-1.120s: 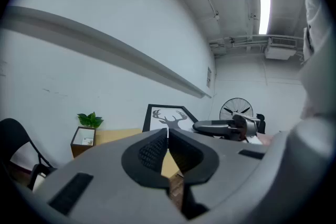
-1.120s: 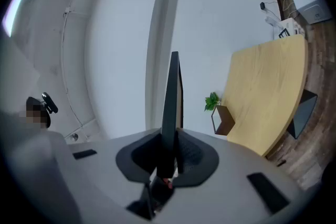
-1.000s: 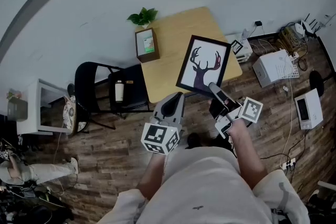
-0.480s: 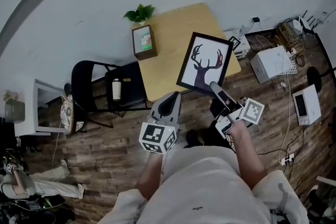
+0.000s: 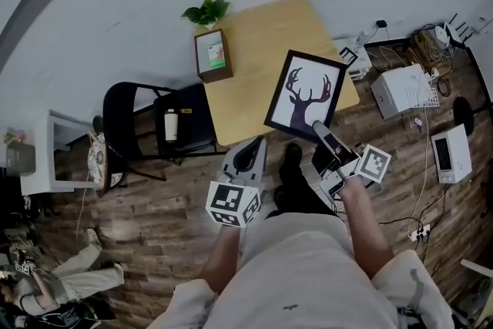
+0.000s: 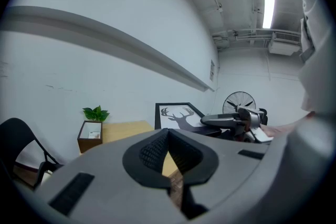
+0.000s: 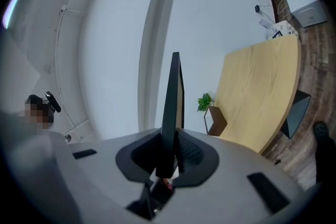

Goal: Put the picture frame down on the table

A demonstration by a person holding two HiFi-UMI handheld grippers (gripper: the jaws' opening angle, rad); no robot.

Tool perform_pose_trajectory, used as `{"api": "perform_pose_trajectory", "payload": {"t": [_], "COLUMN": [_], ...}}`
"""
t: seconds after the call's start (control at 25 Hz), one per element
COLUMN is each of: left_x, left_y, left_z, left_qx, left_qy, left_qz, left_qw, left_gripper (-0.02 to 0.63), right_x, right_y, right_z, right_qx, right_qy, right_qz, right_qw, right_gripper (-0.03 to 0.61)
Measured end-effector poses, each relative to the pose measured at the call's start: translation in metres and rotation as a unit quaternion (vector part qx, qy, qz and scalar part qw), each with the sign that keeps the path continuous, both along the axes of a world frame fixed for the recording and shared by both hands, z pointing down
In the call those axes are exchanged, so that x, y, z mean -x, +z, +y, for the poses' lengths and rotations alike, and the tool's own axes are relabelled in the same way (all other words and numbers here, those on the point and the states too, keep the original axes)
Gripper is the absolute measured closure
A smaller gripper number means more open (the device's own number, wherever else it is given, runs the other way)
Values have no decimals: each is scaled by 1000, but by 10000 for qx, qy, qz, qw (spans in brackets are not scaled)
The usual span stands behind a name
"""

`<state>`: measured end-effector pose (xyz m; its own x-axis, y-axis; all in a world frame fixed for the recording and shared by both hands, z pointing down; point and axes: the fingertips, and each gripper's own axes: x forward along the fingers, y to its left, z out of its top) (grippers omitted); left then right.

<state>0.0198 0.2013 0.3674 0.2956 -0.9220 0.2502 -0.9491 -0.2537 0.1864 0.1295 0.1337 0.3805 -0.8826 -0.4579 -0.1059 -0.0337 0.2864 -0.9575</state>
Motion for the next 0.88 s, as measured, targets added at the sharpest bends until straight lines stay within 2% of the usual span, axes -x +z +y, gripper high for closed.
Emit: {"api": "perform_pose_trajectory", "payload": {"t": [0.4,0.64,0.88], "left_x": [35,60,62], "left_y": [7,5,2], "left_z": [-40,-112,-122], "left_qx": [112,248,175], "left_qy": [-198,-188,-203], "left_qz": [-37,-26,-124], "left_qw": [9997,9995,9996], "left_gripper": [607,607,607], "right_x": [29,54,56], "right_y": [8,12,19], "right_z": [-46,-115,-125], "right_qx": [79,201,110], "right_qy": [-51,-94,-141], "right_qz": [-19,112,172], "right_qw": [10000,9997,9997], "right_gripper": [532,532,532]}}
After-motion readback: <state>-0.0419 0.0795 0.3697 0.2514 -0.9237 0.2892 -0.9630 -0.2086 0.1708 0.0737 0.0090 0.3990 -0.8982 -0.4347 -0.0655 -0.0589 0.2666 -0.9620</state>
